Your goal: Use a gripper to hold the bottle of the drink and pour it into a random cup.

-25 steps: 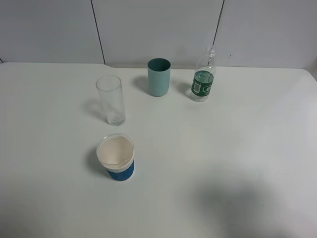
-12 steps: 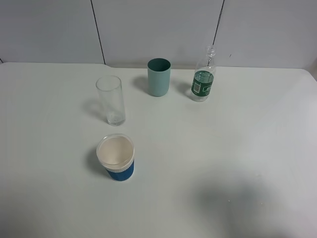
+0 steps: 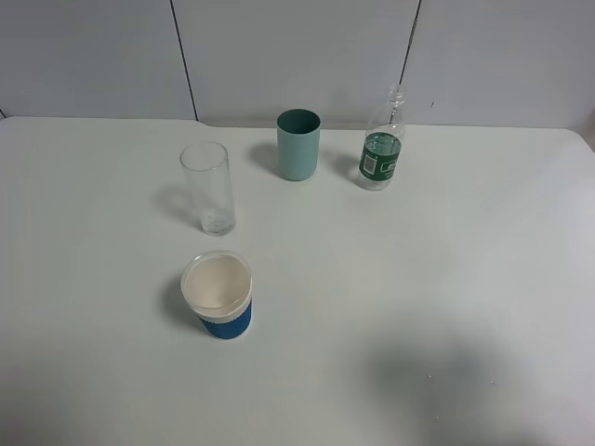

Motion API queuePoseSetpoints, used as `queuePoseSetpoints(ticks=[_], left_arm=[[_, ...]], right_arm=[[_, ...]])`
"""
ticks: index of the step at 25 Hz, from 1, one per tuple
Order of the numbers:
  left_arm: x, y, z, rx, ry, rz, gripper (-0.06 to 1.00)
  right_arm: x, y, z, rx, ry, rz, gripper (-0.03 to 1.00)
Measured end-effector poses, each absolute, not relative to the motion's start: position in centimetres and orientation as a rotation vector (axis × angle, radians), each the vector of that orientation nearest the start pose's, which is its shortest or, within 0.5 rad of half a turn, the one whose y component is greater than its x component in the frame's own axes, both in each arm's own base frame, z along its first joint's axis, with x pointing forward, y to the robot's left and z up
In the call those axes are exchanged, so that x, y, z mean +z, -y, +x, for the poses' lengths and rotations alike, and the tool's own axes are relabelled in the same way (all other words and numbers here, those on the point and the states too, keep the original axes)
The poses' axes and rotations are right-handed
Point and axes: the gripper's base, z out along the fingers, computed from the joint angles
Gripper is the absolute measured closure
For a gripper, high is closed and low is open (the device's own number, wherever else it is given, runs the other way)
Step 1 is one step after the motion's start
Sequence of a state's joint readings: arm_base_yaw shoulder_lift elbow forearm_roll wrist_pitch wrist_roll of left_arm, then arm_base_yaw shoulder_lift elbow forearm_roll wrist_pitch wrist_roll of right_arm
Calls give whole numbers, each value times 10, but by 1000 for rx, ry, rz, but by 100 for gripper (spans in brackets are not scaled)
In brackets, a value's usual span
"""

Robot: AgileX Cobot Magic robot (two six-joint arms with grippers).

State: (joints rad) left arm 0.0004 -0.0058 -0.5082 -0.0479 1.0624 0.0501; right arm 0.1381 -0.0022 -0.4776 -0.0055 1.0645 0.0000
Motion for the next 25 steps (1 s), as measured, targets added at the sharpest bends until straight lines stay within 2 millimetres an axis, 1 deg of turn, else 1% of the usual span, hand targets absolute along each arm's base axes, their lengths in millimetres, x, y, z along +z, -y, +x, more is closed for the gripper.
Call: queuePoseSetpoints(ticks=[25], left_arm=[[279,4,-7,-25,-2031,53,-5]], right_arm=[[271,1,-3,71,-2065,-131,5]])
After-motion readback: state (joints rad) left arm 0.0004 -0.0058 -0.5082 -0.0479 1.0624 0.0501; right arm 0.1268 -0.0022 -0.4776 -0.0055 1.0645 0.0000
